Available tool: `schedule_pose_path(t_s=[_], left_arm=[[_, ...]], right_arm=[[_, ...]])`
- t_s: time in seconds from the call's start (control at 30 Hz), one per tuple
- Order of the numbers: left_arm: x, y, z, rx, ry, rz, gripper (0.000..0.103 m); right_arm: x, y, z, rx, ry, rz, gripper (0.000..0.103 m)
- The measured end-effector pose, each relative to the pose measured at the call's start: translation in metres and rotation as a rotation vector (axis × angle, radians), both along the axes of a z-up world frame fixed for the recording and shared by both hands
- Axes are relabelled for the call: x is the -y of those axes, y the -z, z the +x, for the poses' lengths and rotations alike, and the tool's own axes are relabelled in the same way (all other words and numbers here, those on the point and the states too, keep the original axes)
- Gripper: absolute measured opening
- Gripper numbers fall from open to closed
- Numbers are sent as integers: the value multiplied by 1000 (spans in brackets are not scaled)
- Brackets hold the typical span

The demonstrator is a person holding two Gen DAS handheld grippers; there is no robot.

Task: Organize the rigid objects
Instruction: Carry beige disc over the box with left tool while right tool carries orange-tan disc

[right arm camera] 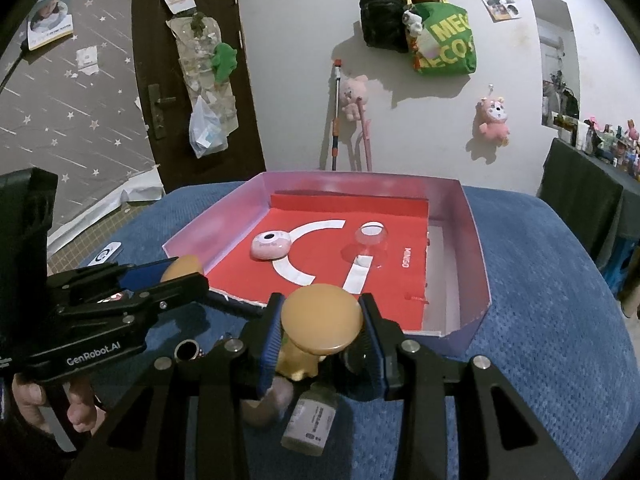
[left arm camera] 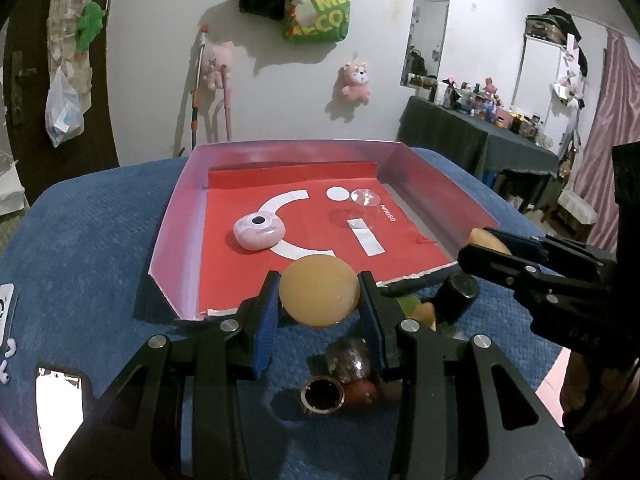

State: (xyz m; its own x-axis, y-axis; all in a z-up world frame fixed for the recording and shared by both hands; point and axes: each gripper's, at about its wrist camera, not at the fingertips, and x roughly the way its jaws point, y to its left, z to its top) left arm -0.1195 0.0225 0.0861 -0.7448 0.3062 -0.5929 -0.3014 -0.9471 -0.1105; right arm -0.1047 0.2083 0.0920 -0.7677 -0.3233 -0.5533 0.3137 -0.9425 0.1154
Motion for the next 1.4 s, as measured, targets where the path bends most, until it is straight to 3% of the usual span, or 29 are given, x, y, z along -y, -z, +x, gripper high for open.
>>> schedule_pose_path(t_s=[1.4], left_arm=[[12, 46, -101, 236, -46, -10, 36]], right_arm=[[6, 33, -106, 215, 15, 51, 40]])
